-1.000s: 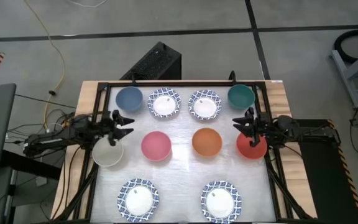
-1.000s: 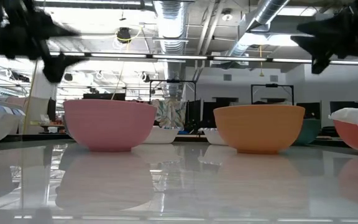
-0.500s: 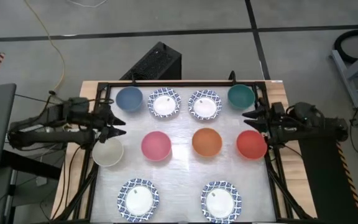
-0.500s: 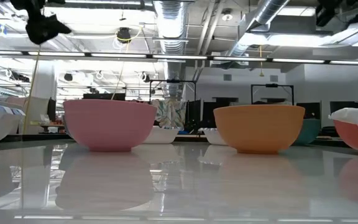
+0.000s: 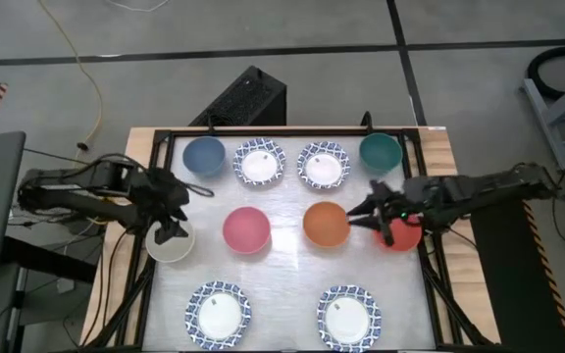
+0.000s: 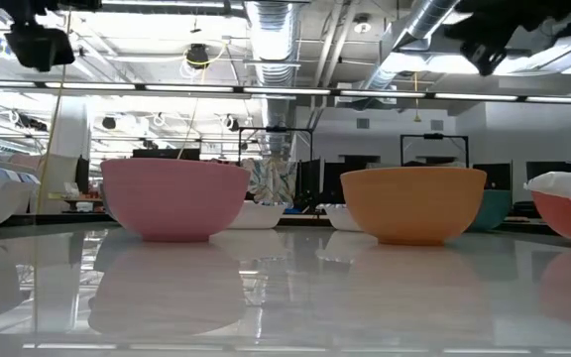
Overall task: Nest bowls inside each other
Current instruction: Stack the blue patterned bowl on top of the other blue patterned bowl
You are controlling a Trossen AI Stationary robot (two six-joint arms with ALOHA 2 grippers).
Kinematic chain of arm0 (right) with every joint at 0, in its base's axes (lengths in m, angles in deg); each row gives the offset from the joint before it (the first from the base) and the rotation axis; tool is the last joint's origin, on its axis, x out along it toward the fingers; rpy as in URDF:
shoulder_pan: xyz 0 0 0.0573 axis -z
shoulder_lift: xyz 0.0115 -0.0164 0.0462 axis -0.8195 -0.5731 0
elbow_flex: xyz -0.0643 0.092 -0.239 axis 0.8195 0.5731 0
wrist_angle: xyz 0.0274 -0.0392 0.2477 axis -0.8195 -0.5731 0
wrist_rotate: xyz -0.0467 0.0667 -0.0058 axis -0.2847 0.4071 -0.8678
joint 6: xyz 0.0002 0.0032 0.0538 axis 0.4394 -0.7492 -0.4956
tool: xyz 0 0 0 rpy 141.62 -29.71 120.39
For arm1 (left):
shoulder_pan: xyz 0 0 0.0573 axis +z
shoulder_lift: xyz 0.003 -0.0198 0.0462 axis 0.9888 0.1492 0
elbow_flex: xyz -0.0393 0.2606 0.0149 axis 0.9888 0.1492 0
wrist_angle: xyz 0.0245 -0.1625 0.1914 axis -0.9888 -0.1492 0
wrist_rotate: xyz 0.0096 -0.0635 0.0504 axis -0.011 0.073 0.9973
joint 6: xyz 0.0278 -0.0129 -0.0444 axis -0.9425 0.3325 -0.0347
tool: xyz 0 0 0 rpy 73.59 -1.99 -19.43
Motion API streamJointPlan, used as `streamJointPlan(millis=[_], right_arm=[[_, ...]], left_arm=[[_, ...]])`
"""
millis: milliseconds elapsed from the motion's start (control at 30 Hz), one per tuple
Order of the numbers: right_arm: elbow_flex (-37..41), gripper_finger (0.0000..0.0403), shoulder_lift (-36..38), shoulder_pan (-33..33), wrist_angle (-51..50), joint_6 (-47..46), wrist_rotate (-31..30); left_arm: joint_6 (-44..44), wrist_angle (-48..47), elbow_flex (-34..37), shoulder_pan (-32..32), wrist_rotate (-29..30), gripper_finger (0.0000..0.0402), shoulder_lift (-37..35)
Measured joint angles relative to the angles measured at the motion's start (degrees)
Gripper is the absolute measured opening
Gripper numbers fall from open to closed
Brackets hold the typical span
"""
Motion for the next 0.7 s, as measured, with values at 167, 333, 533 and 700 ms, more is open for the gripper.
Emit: streamJointPlan(millis=[167, 333, 533, 700], right_arm=[[-0.02, 0.0152, -7.28, -2.3, 0.9, 0.15, 0.0], [-0.13, 0.0152, -12.91, -4.12, 3.4, 0.1, 0.01], [-0.13, 0.0152, -16.91, -6.25, 6.39, 0.11, 0.0], [-0.13, 0.0152, -18.45, -7.35, 7.47, 0.07, -0.02]], left_arm=[[1.05, 2.26, 0.0, -8.7, 3.51, 0.0274, 5.27], [2.65, 5.95, 0.0, -16.47, 5.64, 0.0274, 12.33], [2.7, 8.53, 0.0, -23.51, 6.95, 0.0274, 21.39], [3.29, 10.97, 0.0, -26.08, 8.05, 0.0274, 27.49]])
